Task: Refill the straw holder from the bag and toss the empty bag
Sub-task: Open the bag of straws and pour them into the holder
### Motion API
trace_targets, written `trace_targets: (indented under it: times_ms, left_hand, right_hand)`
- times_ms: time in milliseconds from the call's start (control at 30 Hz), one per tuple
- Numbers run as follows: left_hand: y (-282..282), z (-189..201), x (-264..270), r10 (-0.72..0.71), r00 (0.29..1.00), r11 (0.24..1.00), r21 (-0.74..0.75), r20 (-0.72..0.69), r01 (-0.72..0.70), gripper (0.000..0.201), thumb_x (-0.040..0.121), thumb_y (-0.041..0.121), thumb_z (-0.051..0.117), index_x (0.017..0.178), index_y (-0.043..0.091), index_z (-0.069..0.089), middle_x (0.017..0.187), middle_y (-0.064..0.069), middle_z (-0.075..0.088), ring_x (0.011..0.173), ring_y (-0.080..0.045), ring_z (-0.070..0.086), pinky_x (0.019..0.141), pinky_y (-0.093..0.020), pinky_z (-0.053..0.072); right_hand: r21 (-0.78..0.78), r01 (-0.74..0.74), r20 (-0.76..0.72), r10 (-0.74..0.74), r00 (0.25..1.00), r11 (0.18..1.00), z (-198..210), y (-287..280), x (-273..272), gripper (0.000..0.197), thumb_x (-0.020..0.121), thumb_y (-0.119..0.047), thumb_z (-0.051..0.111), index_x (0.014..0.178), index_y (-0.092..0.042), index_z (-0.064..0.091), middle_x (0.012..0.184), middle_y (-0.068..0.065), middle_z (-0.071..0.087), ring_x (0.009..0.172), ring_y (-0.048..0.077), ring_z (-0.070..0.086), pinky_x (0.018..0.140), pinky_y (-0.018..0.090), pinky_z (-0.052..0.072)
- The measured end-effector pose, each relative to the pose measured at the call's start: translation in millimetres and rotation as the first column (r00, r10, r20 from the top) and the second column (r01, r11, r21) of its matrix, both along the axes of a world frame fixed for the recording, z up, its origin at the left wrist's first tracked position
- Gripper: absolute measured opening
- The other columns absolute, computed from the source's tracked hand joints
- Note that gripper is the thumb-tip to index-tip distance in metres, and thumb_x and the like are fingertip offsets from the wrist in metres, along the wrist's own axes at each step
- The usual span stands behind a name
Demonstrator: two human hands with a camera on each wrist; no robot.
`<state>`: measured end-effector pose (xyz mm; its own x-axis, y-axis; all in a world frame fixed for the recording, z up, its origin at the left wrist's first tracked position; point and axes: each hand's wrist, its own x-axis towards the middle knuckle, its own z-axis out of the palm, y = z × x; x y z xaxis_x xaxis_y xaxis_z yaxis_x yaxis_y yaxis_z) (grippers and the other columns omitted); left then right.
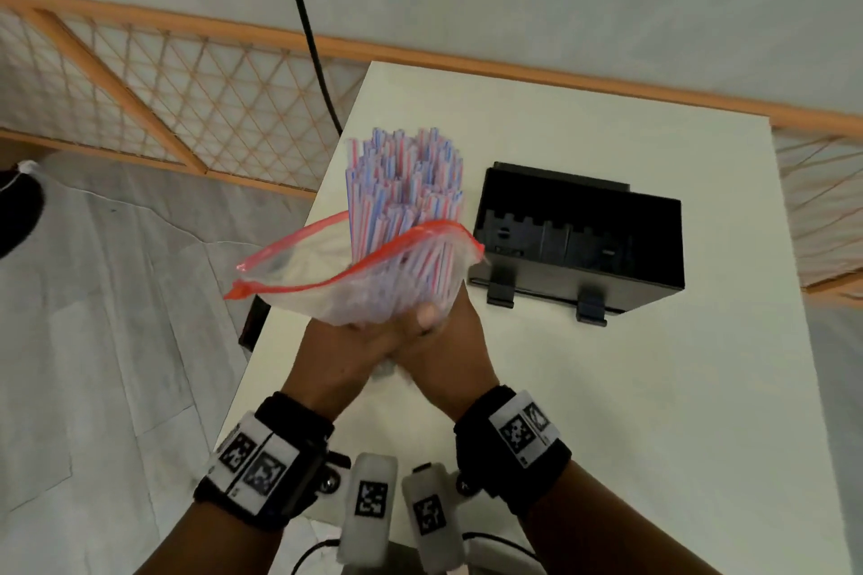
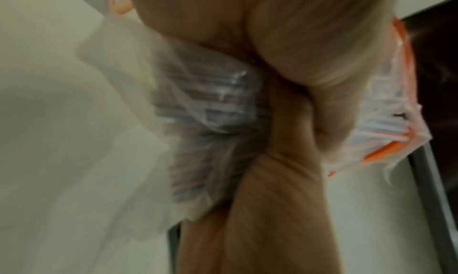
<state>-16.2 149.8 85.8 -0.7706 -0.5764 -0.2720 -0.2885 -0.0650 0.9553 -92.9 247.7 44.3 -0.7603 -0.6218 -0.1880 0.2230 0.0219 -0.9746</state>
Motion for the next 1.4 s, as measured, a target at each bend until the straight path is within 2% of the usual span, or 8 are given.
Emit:
trace_targets:
  times_ms: [100,233,400,533,767,1067,1267,1400]
  left_hand:
    - [10,8,-14,-0.004,0.999,1.0,0.017,0.042,0.004,0.066,0.066,0.021,0.092,0.125,0.028,0.061,0.11,0.011,0.075,0.105,-0.004,0.071,0.085,-0.026,0.061]
    - [19,20,-26,-0.128,0.983,0.99,-0.034,0.132,0.134,0.091,0.056,0.044,0.088,0.137,0.025,0.052,0.129,-0.003,0.067,0.121,-0.02,0.064,0.103,-0.048,0.053]
    - [36,49,-43,-0.148,0.989,0.988,-0.051,-0.015,0.148,0.071,0.061,0.06,0.084,0.126,0.043,0.062,0.121,0.02,0.071,0.117,0.0,0.065,0.096,-0.022,0.053]
    - [44,62,-54,-0.155,0.987,0.984,-0.1,-0.038,0.15,0.089,0.059,0.09,0.062,0.124,0.029,0.066,0.117,0.016,0.075,0.115,-0.002,0.067,0.105,-0.035,0.05]
    - [54,78,-77,-0.106,0.985,0.98,0.155,-0.137,0.127,0.08,0.076,0.068,0.067,0.144,0.029,0.05,0.14,0.002,0.064,0.131,-0.016,0.06,0.109,-0.043,0.048]
    - [52,68,-84,-0.347,0.935,0.929,-0.112,0.079,0.354,0.066,0.082,0.042,0.076,0.142,0.031,0.052,0.137,0.007,0.065,0.132,-0.011,0.058,0.114,-0.047,0.042]
    - [33,58,-99,-0.376,0.858,0.746,-0.435,0.35,0.505,0.081,0.076,0.075,0.062,0.146,0.04,0.044,0.137,0.021,0.061,0.13,-0.002,0.056,0.111,-0.04,0.046]
    - [30,75,-116,-0.443,0.767,0.618,-0.462,0.465,0.637,0.086,0.069,0.09,0.051,0.139,0.042,0.051,0.125,0.028,0.064,0.117,0.009,0.059,0.101,-0.027,0.051]
  right_hand:
    - [-0.055,0.026,0.04,-0.024,0.999,0.998,3,7,-8,0.107,0.056,-0.071,0.088,0.137,-0.011,0.054,0.124,0.002,0.071,0.117,0.018,0.069,0.102,0.047,0.057]
    - [-0.131,0.101,0.112,-0.086,0.99,0.986,10,17,-9,0.096,0.068,-0.062,0.087,0.14,-0.008,0.054,0.13,0.006,0.07,0.124,0.02,0.066,0.107,0.047,0.053]
    - [-0.162,0.155,0.032,-0.152,0.988,0.974,22,26,-26,0.074,0.077,-0.048,0.085,0.138,-0.016,0.056,0.13,0.001,0.07,0.124,0.016,0.067,0.103,0.044,0.057]
    - [-0.244,0.167,0.052,-0.159,0.986,0.955,24,36,-40,0.068,0.074,-0.01,0.091,0.134,-0.005,0.059,0.127,0.01,0.072,0.122,0.022,0.069,0.101,0.044,0.058]
    - [-0.277,0.191,-0.003,-0.2,0.98,0.942,30,47,-48,0.062,0.077,0.004,0.085,0.133,-0.008,0.061,0.124,0.001,0.074,0.118,0.012,0.07,0.096,0.027,0.058]
    - [-0.3,0.225,0.053,-0.219,0.974,0.927,23,43,-56,0.045,0.087,-0.028,0.072,0.124,-0.003,0.064,0.114,0.009,0.074,0.11,0.016,0.071,0.091,0.029,0.059]
    - [-0.329,0.387,0.208,-0.334,0.919,0.861,27,27,-55,0.044,0.081,-0.039,0.069,0.114,-0.009,0.063,0.108,0.012,0.071,0.108,0.027,0.067,0.101,0.055,0.055]
    - [-0.275,0.44,0.306,-0.356,0.883,0.855,29,19,-54,0.048,0.078,-0.051,0.074,0.114,-0.021,0.068,0.112,0.013,0.074,0.112,0.028,0.07,0.1,0.055,0.056]
